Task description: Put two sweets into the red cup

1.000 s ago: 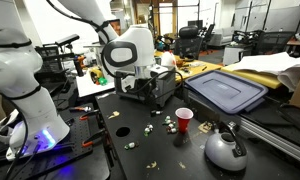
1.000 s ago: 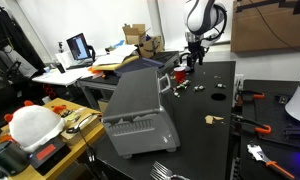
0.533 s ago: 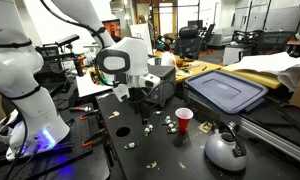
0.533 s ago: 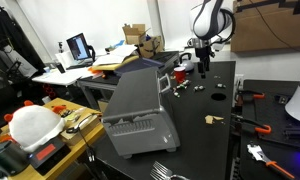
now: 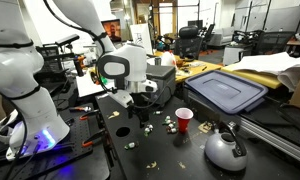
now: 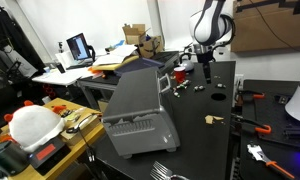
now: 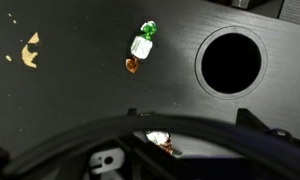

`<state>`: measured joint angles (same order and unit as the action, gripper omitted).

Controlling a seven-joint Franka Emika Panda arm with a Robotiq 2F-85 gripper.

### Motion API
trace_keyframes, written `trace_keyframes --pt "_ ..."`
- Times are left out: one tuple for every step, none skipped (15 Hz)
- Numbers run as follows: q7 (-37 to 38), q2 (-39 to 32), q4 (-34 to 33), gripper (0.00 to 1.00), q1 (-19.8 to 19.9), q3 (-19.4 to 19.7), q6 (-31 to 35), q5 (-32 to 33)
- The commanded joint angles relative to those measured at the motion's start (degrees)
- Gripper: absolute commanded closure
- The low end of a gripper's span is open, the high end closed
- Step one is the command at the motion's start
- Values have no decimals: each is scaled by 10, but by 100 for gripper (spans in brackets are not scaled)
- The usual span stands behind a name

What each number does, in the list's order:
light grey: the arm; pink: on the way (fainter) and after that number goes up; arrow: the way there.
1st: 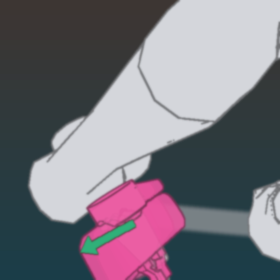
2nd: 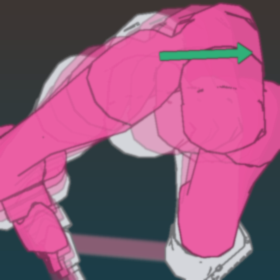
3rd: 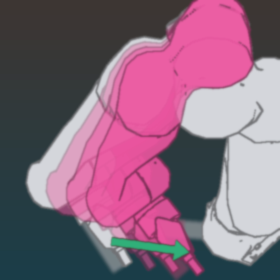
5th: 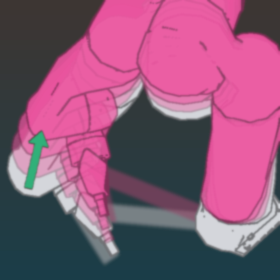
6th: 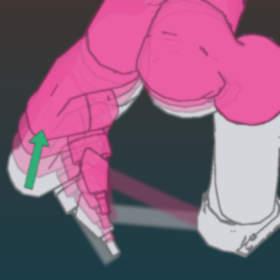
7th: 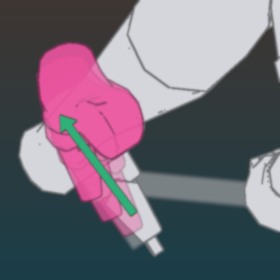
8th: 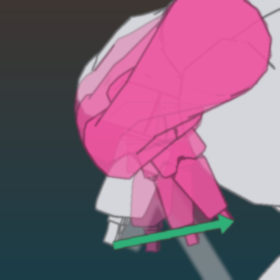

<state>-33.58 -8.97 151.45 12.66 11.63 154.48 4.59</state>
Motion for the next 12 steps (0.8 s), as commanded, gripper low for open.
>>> trace_keyframes --pt "-42 -21 -10 0 16 -15 2 10" --pt "-45 -27 -12 0 18 -16 3 12" --pt "-48 -33 -17 0 20 -17 3 16" --pt "-49 -38 -21 0 20 -17 4 21" --pt "-47 -43 -27 0 21 -17 5 27" --pt "-45 -46 -32 0 21 -17 5 32" --pt "-45 -50 -38 0 22 -18 5 35" --pt "-45 -54 -44 0 23 -20 5 37" --pt "-45 -57 -48 0 24 -21 6 39" --pt "-46 -60 -52 0 25 -24 6 39" --pt "-45 -63 -53 0 26 -26 7 40" --pt "-45 -65 -54 0 25 -28 8 42"
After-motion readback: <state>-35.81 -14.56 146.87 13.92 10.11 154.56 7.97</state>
